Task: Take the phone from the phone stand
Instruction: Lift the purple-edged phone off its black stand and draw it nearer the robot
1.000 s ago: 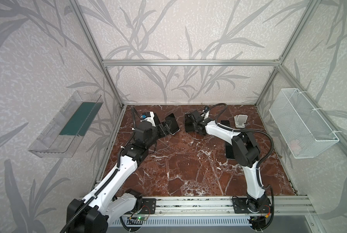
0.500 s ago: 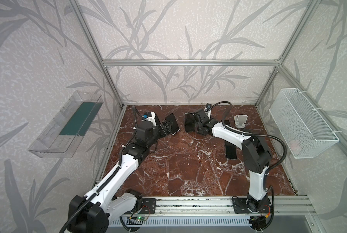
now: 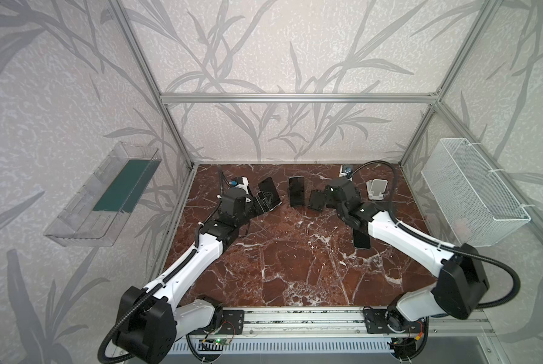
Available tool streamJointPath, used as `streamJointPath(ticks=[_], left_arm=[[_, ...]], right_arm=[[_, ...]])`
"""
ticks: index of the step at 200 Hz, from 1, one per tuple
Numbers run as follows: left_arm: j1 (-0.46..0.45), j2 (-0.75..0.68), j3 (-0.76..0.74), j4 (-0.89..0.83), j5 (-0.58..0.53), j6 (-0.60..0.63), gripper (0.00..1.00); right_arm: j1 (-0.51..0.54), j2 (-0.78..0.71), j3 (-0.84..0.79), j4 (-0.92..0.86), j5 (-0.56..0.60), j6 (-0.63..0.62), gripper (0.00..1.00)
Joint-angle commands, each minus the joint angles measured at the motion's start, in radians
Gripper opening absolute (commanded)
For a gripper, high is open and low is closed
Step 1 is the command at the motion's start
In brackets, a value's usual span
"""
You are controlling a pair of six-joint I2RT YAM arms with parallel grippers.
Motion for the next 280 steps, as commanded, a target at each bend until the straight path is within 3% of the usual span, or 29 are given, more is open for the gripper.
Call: streamJointPath(ticks=[1,98,135,166,182,223,251,280], left_arm=[[-0.014,0.003,0.028,-0.003,0.023,0.006,0.79],[-0.025,-0.074,0.020,0.062,0.093,-0.004,0.79],[-0.019,-0.069,-0.036,0.230,0.138,-0.009,0.88],[-0.032,-0.026,0.059,0.267,0.135,-0.132,0.86],[-0.072,0.000,0.131,0.270,0.070,-0.148,0.86],[-0.174,0.153,0.297,0.164,0.105,0.061,0.86],[-0.162,0.180,0.213,0.176,0.111,0.001,0.88],[-0.161,0.175,0.187,0.108,0.088,0.065,0.88]], right_arm=[[-0.005,-0.095,-0.053,-0.024,-0.047,-0.054,0.59],[-0.005,-0.214,-0.216,-0.109,-0.214,0.016,0.58],[-0.011,-0.220,-0.166,-0.179,-0.258,-0.003,0.57],[-0.016,-0.244,-0.134,-0.220,-0.280,-0.016,0.57],[-0.019,-0.243,-0.129,-0.230,-0.299,-0.017,0.58],[-0.028,-0.231,-0.106,-0.280,-0.340,-0.025,0.58],[-0.069,-0.183,-0.047,-0.388,-0.402,-0.018,0.58],[-0.126,-0.103,-0.031,-0.371,-0.513,-0.014,0.58]])
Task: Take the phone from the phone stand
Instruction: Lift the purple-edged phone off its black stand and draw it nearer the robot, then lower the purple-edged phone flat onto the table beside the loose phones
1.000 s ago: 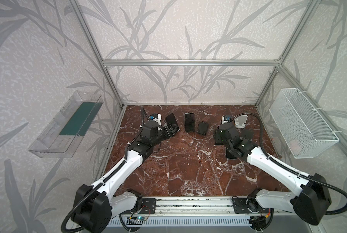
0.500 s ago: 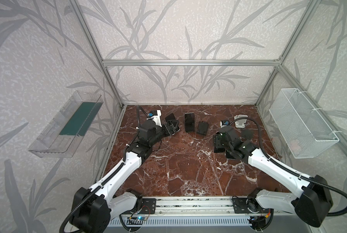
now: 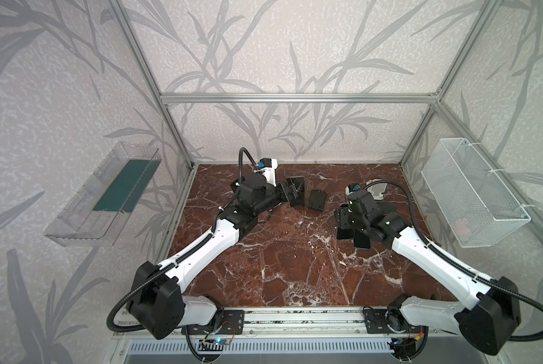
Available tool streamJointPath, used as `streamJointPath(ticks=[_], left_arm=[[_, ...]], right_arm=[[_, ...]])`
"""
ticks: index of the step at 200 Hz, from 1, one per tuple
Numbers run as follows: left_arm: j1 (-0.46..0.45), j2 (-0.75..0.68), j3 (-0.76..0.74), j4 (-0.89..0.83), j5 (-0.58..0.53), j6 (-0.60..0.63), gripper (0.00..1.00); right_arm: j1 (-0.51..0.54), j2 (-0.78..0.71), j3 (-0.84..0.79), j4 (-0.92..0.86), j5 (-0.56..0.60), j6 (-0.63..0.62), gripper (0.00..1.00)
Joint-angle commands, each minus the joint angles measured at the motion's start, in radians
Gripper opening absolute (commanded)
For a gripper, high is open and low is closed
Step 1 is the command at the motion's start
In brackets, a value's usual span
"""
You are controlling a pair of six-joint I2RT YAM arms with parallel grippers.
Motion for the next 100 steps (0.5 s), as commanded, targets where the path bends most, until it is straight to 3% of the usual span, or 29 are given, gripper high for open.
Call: streamJointPath(ticks=[1,100], left_arm=[[0.004,-0.008,-0.017,-0.055,-0.020,0.055,0.88],[0.026,0.002,-0.040,-0.020,-0.005,-0.053,0.87]], right_arm=[[-0.034,0.054,0.033,-0.003,-0.098,0.003,0.58],[-0.153,0.400,0.132,0.067,-0.221,-0.044,0.58]])
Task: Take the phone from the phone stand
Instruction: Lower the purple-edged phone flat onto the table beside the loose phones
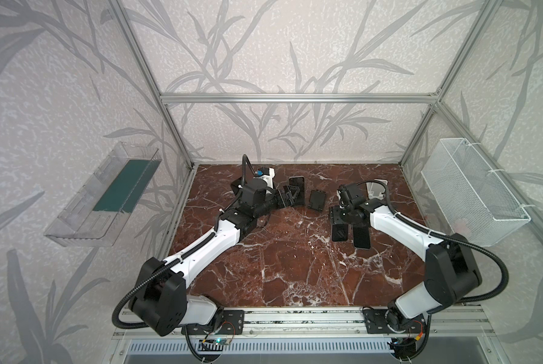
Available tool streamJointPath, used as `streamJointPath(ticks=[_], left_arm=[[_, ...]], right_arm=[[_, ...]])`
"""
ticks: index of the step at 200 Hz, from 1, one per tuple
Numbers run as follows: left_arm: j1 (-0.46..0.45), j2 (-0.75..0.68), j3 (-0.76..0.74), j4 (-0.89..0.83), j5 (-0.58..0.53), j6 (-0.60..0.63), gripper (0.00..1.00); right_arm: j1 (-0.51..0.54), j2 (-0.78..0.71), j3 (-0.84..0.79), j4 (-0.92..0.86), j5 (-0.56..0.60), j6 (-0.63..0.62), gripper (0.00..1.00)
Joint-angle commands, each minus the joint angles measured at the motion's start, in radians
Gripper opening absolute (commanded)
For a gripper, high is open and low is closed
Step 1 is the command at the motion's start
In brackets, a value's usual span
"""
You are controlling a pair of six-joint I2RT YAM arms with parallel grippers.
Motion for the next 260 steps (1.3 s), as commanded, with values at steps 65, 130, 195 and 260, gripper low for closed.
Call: streamJointPath(ticks=[65,130,195,260], left_arm=[[0.008,-0.014,-0.015,0.061,0.024,-0.036,0.86],[0.021,0.014,-0.014,0.102,0.084,-0.073,0.83],[0.020,0.007,-0.024,0.156,0.117,-0.077,0.82],[0.021,0.004,-0.027,0.165,0.122,-0.071,0.82]], right_arm=[[-0.059,0.187,0.099,-0.025,-0.079,0.001,0.58],[-0.060,0.194,0.054,-0.012,-0.089,0.010,0.60],[-0.062,0.221,0.062,-0.027,-0.146,0.022,0.62],[-0.060,0.265,0.087,-0.107,-0.137,0.029,0.63]])
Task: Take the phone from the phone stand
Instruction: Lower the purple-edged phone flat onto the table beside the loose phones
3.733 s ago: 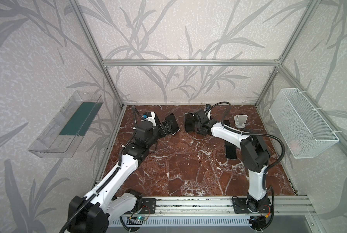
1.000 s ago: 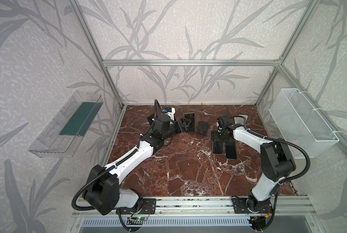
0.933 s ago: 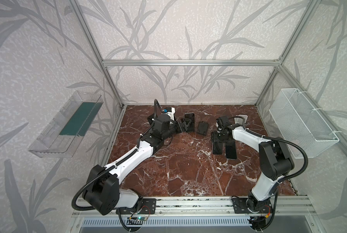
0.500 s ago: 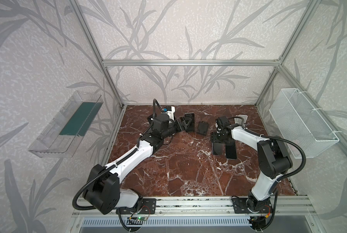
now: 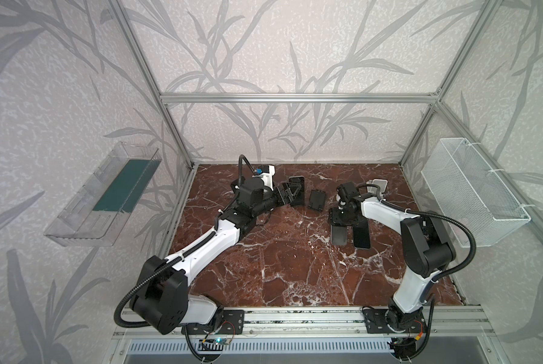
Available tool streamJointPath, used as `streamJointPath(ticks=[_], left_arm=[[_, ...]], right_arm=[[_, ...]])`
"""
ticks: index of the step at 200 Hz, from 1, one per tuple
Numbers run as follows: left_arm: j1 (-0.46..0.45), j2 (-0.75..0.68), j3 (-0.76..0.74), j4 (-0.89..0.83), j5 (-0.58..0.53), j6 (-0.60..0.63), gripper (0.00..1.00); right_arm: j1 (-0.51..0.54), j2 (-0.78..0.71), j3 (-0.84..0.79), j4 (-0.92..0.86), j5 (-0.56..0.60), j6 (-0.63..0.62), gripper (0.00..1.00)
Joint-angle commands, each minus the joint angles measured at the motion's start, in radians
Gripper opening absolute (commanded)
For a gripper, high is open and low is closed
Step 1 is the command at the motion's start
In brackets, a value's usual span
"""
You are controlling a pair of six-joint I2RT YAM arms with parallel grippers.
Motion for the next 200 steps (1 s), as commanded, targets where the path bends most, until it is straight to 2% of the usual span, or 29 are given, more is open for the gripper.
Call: streamJointPath(ticks=[1,36,92,151,200], left_arm=[[0.003,-0.005,-0.009,0.037,0.016,-0.002,0.82],[0.005,0.003,-0.024,0.101,0.051,-0.025,0.82],[0.007,-0.007,-0.040,0.123,0.040,-0.021,0.80],[0.025,-0.012,-0.053,0.152,0.040,-0.048,0.79],[0.042,-0.077,-0.097,0.136,-0.065,-0.071,0.78]], right_arm=[[0.002,0.037,0.004,-0.062,-0.011,0.010,0.63],[0.007,0.041,-0.018,-0.040,0.013,0.028,0.65],[0.015,0.072,-0.040,0.048,0.083,0.058,0.71],[0.020,0.113,-0.013,0.010,0.134,0.039,0.73],[0.067,0.103,-0.040,0.019,0.201,0.116,0.78]])
